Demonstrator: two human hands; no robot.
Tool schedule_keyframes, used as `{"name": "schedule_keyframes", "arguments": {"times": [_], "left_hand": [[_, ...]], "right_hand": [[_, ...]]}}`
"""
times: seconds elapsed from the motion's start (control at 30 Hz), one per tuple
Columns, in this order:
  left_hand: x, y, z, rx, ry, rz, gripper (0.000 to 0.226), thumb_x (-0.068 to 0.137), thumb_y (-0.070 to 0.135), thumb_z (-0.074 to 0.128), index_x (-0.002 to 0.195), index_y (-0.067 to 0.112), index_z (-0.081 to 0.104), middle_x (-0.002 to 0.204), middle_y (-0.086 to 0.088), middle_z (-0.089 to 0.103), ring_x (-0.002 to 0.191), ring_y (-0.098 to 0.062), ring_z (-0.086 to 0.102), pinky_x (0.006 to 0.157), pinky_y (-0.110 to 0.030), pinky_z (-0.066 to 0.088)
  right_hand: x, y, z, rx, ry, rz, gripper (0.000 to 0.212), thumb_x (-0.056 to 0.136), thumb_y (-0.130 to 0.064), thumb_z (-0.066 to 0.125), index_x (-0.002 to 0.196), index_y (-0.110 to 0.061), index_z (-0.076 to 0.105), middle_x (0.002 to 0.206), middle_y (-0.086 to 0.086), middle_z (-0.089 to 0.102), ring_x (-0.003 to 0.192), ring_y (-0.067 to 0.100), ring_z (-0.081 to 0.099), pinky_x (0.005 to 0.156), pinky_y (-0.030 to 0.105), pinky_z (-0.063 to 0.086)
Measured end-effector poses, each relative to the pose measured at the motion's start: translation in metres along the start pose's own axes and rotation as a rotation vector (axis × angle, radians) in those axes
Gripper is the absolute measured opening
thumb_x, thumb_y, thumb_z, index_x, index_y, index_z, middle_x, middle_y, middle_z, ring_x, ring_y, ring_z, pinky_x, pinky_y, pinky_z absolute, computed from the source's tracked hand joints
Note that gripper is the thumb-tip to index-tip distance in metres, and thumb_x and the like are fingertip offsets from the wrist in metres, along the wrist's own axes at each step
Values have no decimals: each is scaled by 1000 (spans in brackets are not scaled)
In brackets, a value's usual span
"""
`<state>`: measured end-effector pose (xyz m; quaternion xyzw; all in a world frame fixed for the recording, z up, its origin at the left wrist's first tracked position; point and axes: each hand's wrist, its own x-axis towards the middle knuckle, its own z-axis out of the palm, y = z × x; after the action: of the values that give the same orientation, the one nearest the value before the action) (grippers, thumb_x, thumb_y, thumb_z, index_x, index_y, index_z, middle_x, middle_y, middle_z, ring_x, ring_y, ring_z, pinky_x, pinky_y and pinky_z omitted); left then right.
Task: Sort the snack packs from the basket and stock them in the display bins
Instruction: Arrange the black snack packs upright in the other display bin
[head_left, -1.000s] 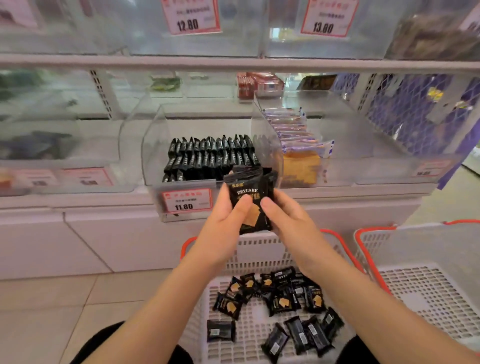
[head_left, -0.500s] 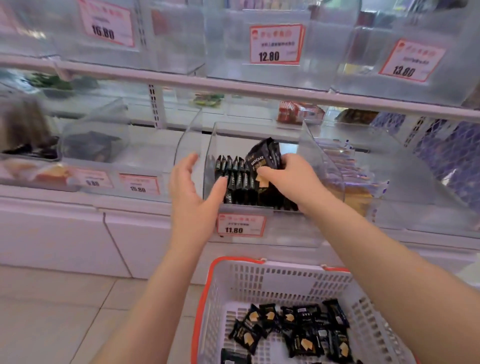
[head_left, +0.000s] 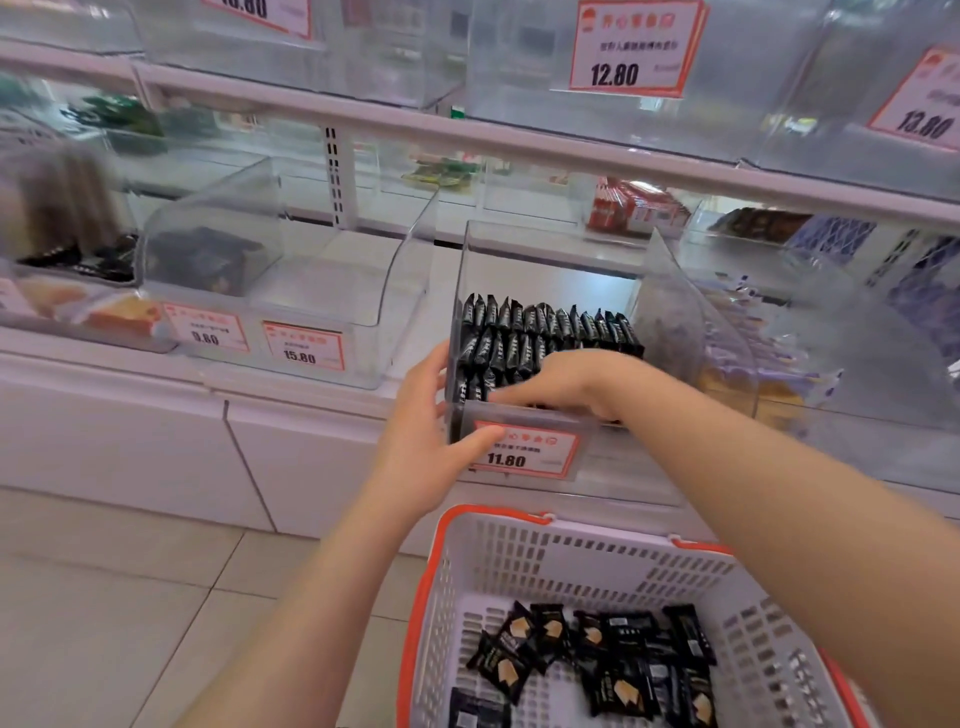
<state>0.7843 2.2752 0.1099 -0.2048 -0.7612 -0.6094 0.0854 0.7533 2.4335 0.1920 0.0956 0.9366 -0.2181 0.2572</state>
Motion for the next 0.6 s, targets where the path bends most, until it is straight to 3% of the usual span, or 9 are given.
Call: {"name": "schedule_keyframes", "arguments": {"times": [0.07, 0.13, 0.17, 0.23, 0.37, 0.47, 0.53, 0.6], "left_hand": [[0, 0, 0, 13, 0, -2, 83, 72, 13, 77, 113, 63, 25, 119, 36, 35, 110, 25, 36, 84, 1, 35], [0, 1, 1, 28, 1, -9, 84, 72, 15, 77, 114, 63, 23, 119, 36, 35, 112, 19, 38, 88, -6, 34], [0, 1, 1, 37, 4, -10, 84, 72, 15, 77, 114, 63, 23, 120, 36, 35, 113, 14, 39, 91, -11, 34], [0, 3, 2, 54, 8, -9, 84, 72, 16, 77, 115, 62, 22, 120, 35, 34, 117, 6, 38, 95, -18, 35], [-1, 4, 2, 72, 15, 5, 85, 72, 16, 77, 120, 58, 20, 122, 32, 34, 121, 0, 38, 100, -25, 36], [-1, 5, 1, 83, 9, 3, 84, 73, 18, 76, 121, 58, 21, 123, 31, 35, 120, 2, 39, 100, -24, 35], [-1, 7, -1, 94, 9, -10, 81, 72, 19, 77, 118, 59, 23, 120, 33, 37, 115, 10, 40, 96, -20, 36], [-3, 12, -1, 153, 34, -12, 79, 71, 21, 78, 122, 52, 26, 122, 26, 39, 117, 4, 42, 99, -25, 38]], "right_hand": [[-2, 7, -4, 134, -58, -19, 77, 75, -52, 70, 128, 0, 50, 129, 9, 55, 110, 25, 53, 80, 29, 45], [0, 15, -4, -25, -23, -53, 48, 75, -45, 73, 98, -4, 62, 99, 6, 61, 87, 20, 53, 61, 25, 41], [0, 16, -3, -120, 14, -62, 34, 76, -41, 72, 81, -10, 59, 85, 3, 59, 80, 19, 51, 55, 25, 37], [1, 15, -2, -205, 51, -63, 30, 77, -39, 70, 74, -15, 53, 71, -3, 53, 75, 17, 51, 51, 23, 34], [6, 8, 1, -205, 76, -50, 26, 82, -34, 66, 81, -9, 60, 76, 1, 60, 64, 12, 52, 50, 21, 39], [7, 4, 3, -275, 147, -56, 29, 84, -34, 65, 77, -7, 56, 69, 2, 53, 60, 14, 46, 48, 24, 34], [7, 3, 4, -279, 172, -73, 32, 84, -36, 65, 78, -6, 57, 74, 4, 53, 68, 18, 47, 52, 26, 35], [7, 9, 4, -244, 191, -117, 35, 84, -39, 65, 80, -5, 56, 79, 8, 56, 75, 23, 49, 53, 27, 37]]}}
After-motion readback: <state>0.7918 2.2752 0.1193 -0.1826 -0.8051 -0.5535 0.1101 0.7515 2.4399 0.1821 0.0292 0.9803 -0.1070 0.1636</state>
